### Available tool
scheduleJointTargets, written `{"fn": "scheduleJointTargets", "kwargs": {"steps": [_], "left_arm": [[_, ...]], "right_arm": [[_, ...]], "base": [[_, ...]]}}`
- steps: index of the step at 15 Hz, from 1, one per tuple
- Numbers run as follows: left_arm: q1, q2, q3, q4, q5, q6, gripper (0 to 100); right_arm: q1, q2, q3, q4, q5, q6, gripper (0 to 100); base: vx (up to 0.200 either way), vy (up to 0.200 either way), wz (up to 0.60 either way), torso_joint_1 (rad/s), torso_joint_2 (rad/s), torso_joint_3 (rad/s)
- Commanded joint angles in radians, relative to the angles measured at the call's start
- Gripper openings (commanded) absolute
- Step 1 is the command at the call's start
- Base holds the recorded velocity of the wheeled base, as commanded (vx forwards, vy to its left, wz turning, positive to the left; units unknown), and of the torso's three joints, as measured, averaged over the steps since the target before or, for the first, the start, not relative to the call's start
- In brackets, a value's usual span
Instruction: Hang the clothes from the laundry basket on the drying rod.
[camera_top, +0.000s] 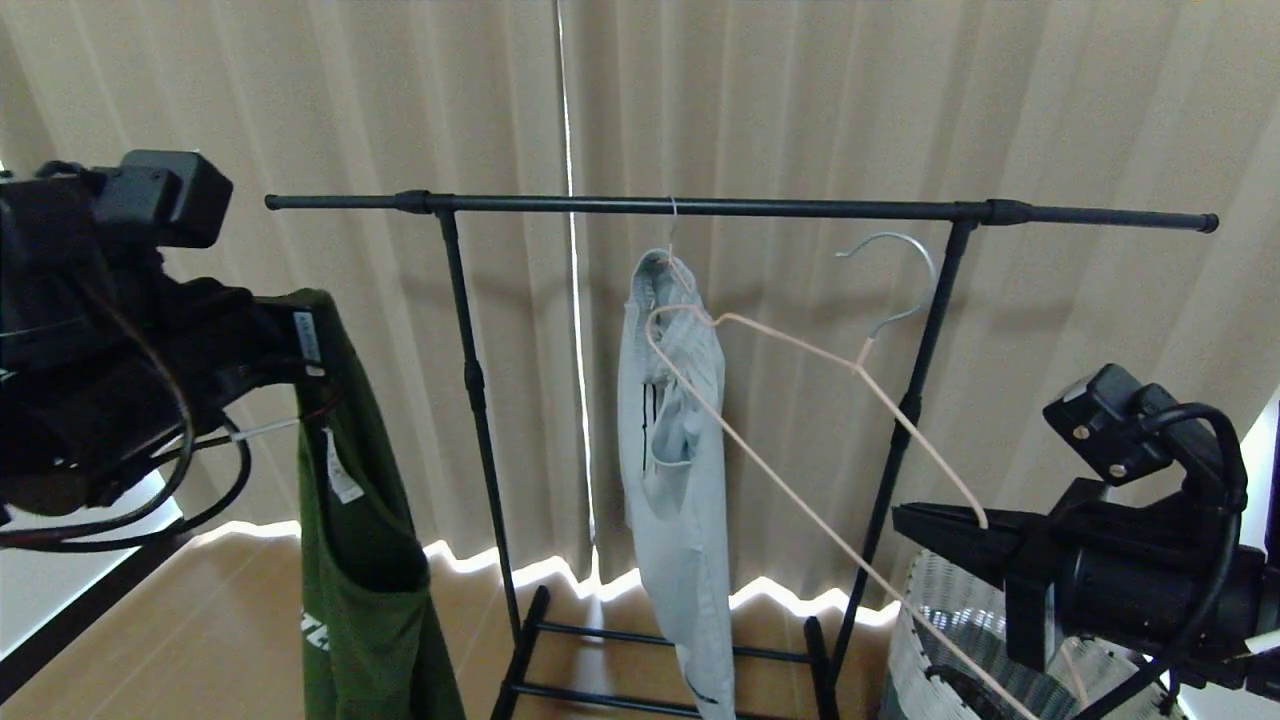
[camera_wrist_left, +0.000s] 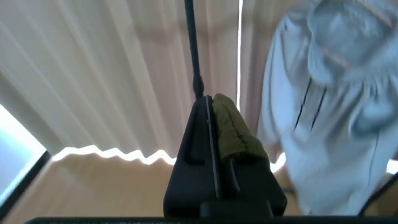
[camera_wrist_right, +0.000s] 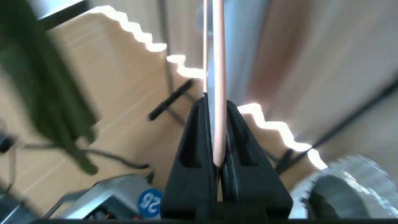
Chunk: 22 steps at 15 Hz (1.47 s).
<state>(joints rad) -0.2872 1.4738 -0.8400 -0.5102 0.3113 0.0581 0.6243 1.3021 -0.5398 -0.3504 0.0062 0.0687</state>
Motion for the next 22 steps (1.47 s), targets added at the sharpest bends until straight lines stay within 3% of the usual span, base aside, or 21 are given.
{"fn": "scheduleJointTargets", "kwargs": {"steps": [1,2,3,6,14,18,22], "left_arm": [[-0.053,0.164,-0.126,0.035,0.058,-0.057,0],[-0.058,0.175,-0.139,0.038,0.060,-0.069,0],[-0.073,0.201,-0.169,0.048,0.060,-0.110,0],[-0.092,0.220,-0.171,0.045,0.065,-0.126,0],[-0.112,0.246,-0.172,0.030,0.100,-0.121,0],[-0.191,0.247,-0.166,-0.002,0.146,-0.116,0],[-0.198,0.243,-0.152,-0.008,0.155,-0.112,0]], "right_arm": [[0.077,0.029,0.000,0.001,0.012,0.003,0],[0.095,0.034,0.000,-0.001,0.015,0.011,0],[0.169,0.049,-0.011,-0.001,0.025,0.074,0],[0.262,0.068,-0.032,-0.001,0.035,0.149,0],[0.308,0.106,-0.063,-0.002,0.035,0.152,0],[0.311,0.147,-0.085,-0.004,0.034,0.155,0],[0.311,0.149,-0.097,-0.004,0.032,0.154,0]], "base": [[0.000,0.000,0.00,0.000,0.00,0.000],[0.000,0.000,0.00,0.000,0.00,0.000],[0.000,0.000,0.00,0.000,0.00,0.000],[0.000,0.000,0.00,0.000,0.00,0.000],[0.000,0.000,0.00,0.000,0.00,0.000],[0.000,0.000,0.00,0.000,0.00,0.000],[0.000,0.000,0.00,0.000,0.00,0.000]]}}
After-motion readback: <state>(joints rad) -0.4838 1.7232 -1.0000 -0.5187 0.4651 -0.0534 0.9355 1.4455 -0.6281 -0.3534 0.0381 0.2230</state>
